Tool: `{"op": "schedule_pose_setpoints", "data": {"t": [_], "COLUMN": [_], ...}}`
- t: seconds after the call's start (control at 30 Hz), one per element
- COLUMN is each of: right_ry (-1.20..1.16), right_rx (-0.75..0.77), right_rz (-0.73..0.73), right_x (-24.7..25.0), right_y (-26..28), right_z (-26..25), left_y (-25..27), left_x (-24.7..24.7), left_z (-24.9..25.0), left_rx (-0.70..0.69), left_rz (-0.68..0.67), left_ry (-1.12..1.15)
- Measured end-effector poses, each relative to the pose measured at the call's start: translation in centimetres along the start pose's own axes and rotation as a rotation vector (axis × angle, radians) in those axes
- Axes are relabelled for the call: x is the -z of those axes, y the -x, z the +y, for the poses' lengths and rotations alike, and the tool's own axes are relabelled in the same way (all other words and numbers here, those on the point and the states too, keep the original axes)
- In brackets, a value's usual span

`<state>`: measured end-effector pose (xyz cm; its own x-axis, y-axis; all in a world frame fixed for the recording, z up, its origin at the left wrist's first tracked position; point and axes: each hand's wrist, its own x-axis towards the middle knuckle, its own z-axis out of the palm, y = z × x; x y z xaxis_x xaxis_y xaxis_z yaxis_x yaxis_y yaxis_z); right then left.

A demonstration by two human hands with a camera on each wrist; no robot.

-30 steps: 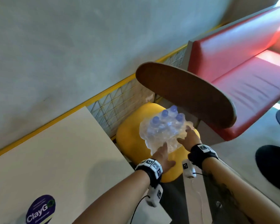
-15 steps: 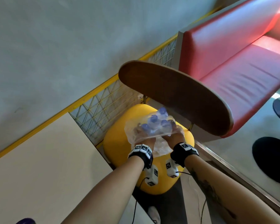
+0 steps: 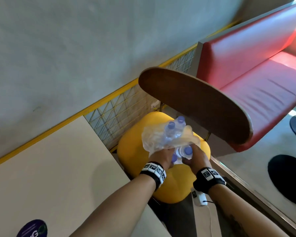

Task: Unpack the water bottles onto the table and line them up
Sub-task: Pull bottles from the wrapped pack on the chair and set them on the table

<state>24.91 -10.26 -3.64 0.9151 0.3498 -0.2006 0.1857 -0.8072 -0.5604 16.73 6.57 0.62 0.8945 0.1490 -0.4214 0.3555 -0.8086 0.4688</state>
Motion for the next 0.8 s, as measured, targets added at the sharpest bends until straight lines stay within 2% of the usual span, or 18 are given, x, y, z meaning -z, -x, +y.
{"op": "schedule_pose_setpoints", "data": {"t": [0.07, 0.13, 0.27, 0.4, 0.47, 0.6, 0.8], "right_ry": [-0.039, -0.061, -0.008, 0.034, 0.060, 0.074, 0.093], "right_rx": [0.005, 0.003, 0.002, 0.099, 0.146, 0.266, 0.533], "right_rz": [0.045, 0.079, 0.102, 0.068, 0.001, -0.173, -0.465], "right_x": [0.5, 1.0, 2.0, 2.7, 1.9, -2.4, -11.8], "right_y": [2.1, 4.4, 9.3, 14.9, 17.6, 22.5, 29.1], "right_z": [0.3, 0.4, -0.2, -2.9, -4.9, -10.9, -21.6], "left_y": [1.6, 3.1, 7.6, 14.6, 18.8, 27.5, 39.4], "left_x": [0.5, 0.8, 0.4, 2.0, 3.6, 6.3, 7.4], "left_z": [0.1, 0.3, 0.0, -2.4, -4.8, -12.5, -26.4], "left_rx": [-0.017, -0.067, -0.147, -0.220, -0.224, -0.114, 0.201], "left_rz": [0.045, 0.128, 0.205, 0.320, 0.368, 0.404, 0.466], "left_ry": [0.091, 0.115, 0.111, 0.160, 0.196, 0.165, 0.168]}}
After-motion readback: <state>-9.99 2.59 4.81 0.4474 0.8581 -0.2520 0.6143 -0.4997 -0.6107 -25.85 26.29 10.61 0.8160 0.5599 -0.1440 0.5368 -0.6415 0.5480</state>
